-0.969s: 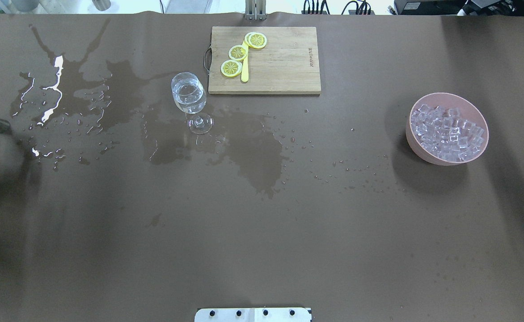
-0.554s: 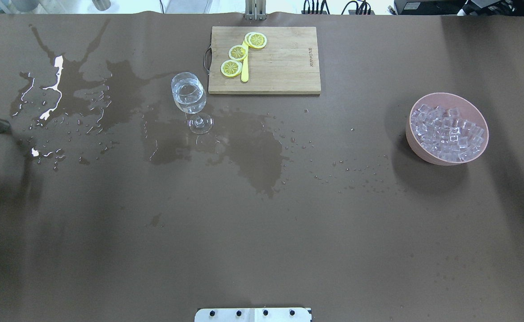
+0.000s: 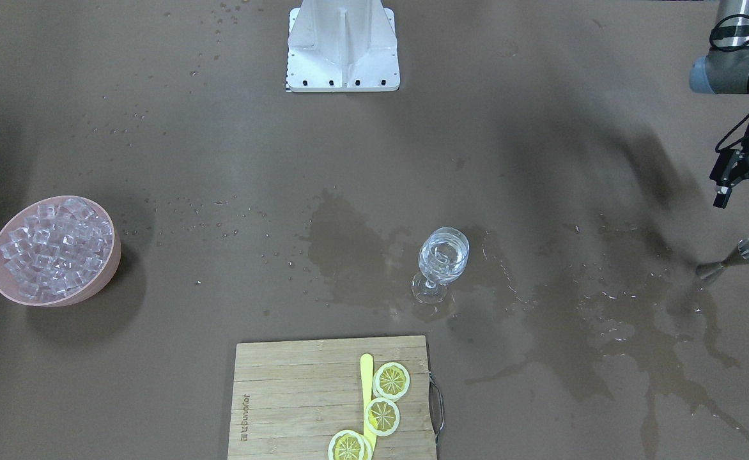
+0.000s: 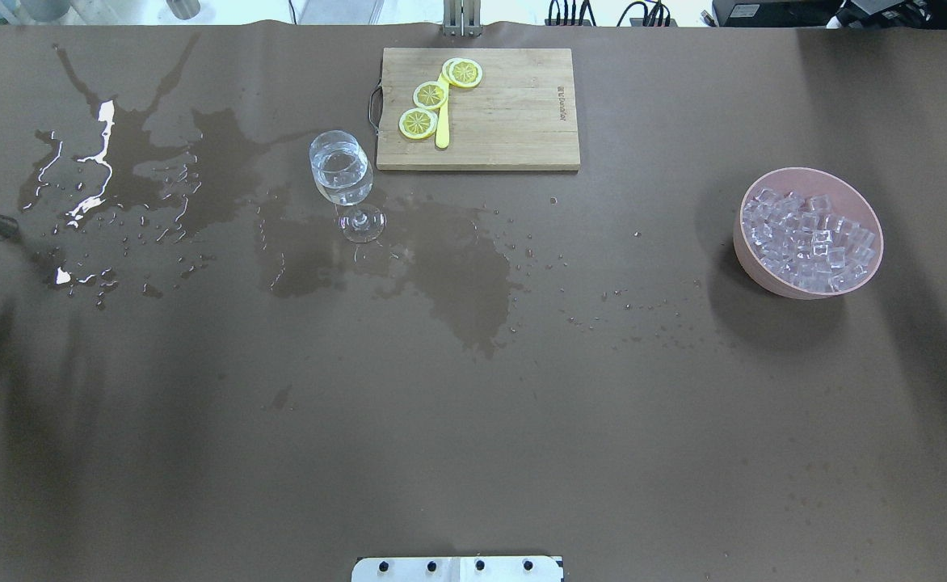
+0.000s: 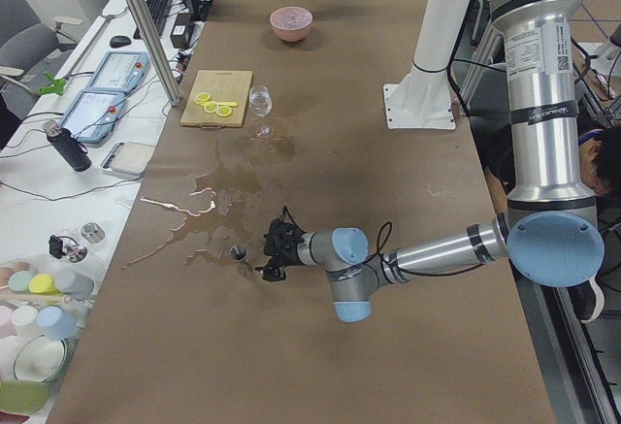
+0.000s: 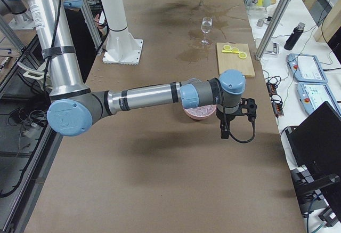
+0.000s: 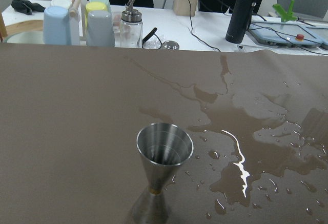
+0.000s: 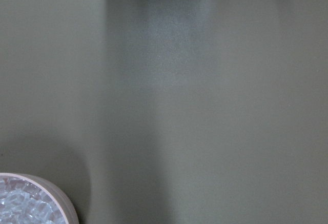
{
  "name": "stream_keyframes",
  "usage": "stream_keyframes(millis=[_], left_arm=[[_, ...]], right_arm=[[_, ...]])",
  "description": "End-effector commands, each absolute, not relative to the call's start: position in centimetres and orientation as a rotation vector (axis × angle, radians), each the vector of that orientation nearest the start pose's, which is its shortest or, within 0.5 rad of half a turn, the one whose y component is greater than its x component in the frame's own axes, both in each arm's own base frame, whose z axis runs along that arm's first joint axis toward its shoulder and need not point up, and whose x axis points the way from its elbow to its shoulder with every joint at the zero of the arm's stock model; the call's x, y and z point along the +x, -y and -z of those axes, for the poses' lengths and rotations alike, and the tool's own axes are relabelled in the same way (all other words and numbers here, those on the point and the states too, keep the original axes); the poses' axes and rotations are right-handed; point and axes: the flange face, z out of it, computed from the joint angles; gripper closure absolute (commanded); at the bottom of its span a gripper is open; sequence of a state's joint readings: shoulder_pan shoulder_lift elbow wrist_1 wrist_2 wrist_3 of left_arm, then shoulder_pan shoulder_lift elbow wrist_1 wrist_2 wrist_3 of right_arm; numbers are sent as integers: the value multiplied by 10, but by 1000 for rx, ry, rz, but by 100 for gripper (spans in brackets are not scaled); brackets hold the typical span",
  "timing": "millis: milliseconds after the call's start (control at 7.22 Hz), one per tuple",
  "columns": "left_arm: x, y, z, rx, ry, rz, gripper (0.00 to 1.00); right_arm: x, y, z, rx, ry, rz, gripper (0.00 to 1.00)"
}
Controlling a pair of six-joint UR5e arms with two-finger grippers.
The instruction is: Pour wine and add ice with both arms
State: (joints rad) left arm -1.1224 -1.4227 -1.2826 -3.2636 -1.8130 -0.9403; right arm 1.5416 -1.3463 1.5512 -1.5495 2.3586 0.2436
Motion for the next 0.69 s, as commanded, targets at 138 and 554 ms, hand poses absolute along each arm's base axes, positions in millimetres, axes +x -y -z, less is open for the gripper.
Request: stream_keyframes(millis=[138,554], left_arm=[[29,468,-663,753,-947,213,4],[5,483,-678,621,-878,155,3]], right_arm=[[45,597,-538,98,794,-116,0],[48,595,-543,97,780,-114,0]])
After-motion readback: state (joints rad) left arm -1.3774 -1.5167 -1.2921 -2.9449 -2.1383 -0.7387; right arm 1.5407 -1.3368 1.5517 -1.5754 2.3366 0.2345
